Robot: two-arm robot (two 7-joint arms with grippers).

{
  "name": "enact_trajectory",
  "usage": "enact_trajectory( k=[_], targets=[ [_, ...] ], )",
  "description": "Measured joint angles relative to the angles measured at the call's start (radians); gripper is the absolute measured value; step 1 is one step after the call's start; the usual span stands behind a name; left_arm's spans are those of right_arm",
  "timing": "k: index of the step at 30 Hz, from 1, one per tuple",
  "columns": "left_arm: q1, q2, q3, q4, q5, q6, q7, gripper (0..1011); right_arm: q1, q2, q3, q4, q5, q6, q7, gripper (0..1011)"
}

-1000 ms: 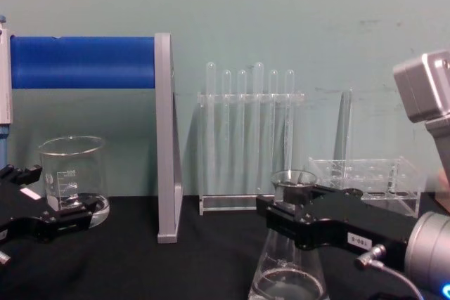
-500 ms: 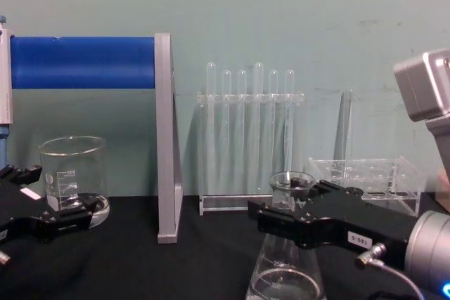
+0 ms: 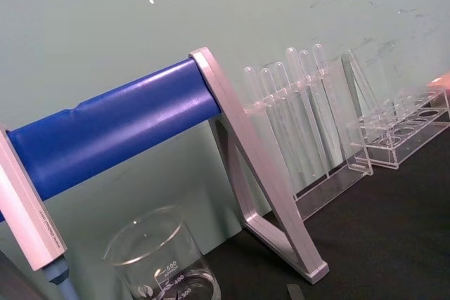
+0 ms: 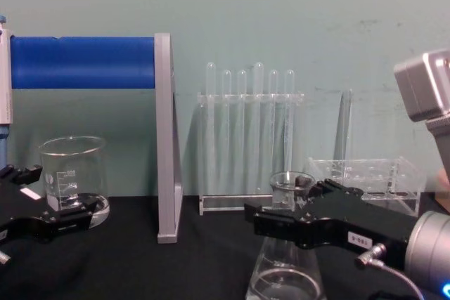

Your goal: Grasp the erlenmeyer flask with one hand, shake it three times, then place it back.

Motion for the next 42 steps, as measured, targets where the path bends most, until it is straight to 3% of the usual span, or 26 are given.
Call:
enact_trajectory(
  k=[6, 14, 28, 42],
  targets=[
    [0.000, 0.000, 0.000, 0.000, 0.000, 0.000, 0.000, 1001, -0.005, 0.005, 0.003, -0.005, 0.008, 0.005, 0.006, 1002],
    [0.000, 0.000, 0.000, 0.000, 0.000, 0.000, 0.000, 1001, -0.031, 0.041, 0.013, -0.049, 0.036, 0.040, 0.027, 1002],
    [0.000, 0.000, 0.000, 0.000, 0.000, 0.000, 0.000, 1001, -0.105, 0.142, 0.031, -0.172, 0.102, 0.084, 0.063, 1002],
    [0.000, 0.000, 0.000, 0.000, 0.000, 0.000, 0.000, 1001, -0.190, 0.214, 0.085, -0.259, 0.143, 0.101, 0.019, 1003]
  ],
)
